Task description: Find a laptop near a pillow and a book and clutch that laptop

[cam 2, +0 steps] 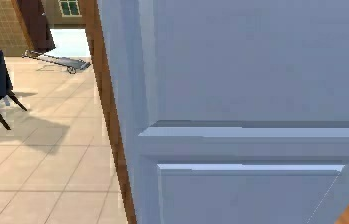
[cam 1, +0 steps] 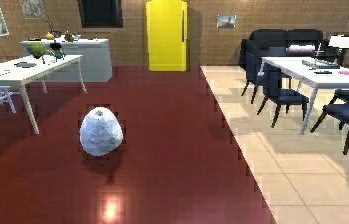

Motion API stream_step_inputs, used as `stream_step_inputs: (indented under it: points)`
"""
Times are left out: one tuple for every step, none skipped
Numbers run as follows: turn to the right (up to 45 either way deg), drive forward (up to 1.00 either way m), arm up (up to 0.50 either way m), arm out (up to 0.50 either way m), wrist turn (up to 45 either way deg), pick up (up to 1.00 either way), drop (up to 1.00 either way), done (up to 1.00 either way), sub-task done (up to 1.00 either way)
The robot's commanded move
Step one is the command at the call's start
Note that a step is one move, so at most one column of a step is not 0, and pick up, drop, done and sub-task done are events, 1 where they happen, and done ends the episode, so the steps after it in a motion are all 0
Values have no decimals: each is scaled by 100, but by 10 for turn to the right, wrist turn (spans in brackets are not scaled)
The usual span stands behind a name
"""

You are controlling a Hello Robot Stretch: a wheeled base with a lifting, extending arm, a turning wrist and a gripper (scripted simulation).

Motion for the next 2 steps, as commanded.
stream_step_inputs:
  points:
    - [0, 45, 0, 0, 0, 0, 0, 0, 0]
    - [390, 0, 0, 0, 0, 0, 0, 0, 0]
